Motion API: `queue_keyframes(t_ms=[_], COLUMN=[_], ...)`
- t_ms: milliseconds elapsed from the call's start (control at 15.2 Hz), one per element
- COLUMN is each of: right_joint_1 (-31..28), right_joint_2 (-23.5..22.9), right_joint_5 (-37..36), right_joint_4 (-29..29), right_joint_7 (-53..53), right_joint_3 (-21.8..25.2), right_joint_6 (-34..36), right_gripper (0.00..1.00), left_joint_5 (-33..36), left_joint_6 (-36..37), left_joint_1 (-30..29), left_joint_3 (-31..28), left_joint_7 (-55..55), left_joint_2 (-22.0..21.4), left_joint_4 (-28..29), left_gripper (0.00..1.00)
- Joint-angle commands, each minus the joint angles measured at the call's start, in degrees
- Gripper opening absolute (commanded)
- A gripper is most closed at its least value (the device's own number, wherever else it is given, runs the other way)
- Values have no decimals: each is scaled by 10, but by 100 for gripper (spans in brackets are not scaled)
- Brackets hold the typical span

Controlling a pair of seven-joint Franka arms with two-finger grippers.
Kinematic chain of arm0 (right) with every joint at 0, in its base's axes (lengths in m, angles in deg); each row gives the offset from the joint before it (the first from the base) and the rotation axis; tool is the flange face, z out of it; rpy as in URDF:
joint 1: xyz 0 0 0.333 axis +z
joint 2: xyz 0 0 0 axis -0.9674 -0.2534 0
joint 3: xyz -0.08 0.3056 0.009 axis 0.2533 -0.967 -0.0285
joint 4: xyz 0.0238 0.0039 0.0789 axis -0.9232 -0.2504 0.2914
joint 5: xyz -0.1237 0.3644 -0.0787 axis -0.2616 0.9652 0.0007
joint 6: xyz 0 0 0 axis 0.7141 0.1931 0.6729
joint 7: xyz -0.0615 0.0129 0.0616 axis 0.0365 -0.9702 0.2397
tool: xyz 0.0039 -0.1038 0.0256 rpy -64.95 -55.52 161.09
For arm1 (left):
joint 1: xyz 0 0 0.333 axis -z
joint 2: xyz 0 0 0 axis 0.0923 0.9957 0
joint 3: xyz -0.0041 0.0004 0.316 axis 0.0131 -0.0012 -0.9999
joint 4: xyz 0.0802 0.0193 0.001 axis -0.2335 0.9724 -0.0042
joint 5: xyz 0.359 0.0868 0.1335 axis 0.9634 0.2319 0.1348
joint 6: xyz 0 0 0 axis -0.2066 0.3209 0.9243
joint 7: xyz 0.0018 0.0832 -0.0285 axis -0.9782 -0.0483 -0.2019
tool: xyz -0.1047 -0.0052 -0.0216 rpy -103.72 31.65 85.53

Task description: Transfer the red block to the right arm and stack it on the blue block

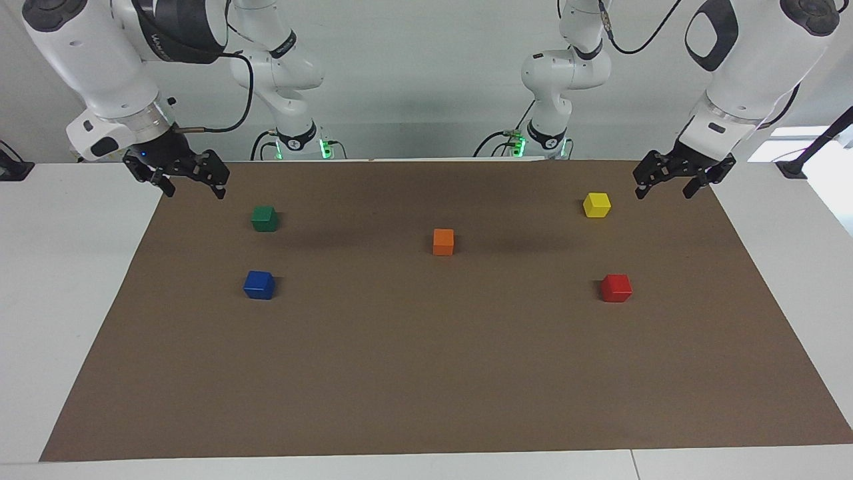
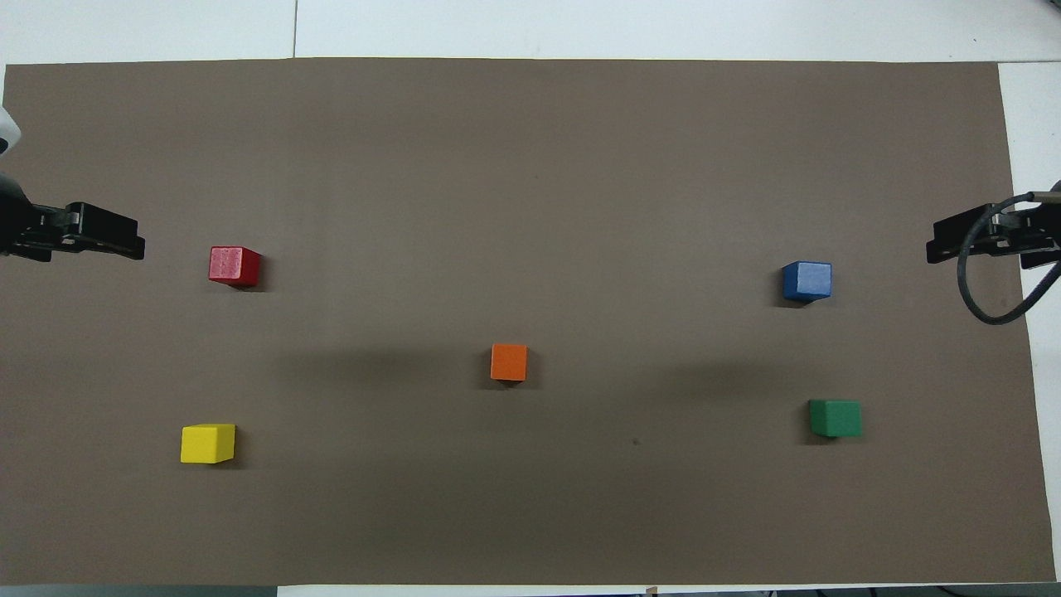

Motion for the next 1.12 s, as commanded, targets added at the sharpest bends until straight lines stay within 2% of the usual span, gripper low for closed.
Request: queue_keyframes(t_ms=[0, 659, 857, 1054], right_joint_1=[-7, -7, -7, -7], right_joint_2=[8, 9, 9, 8], right_joint_5=[-8, -8, -9, -8], right_joint_4=[-7, -7, -7, -7], right_joint_7=[-12, -12, -12, -12], right_joint_3=[-4, -4, -4, -4], right_joint_6=[7, 7, 7, 7], right_gripper=[100, 100, 100, 100], left_joint_5=[9, 8, 8, 10], left_joint_6=[1, 2, -39, -101], left_joint_1=[-3, -2, -3, -3], left_joint_3=[5, 0, 0, 0], left_joint_7=[-7, -11, -9, -10], left_joint_2=[-5, -5, -5, 2], left_joint_4=[4, 7, 26, 76], left_gripper=[100, 100, 100, 100])
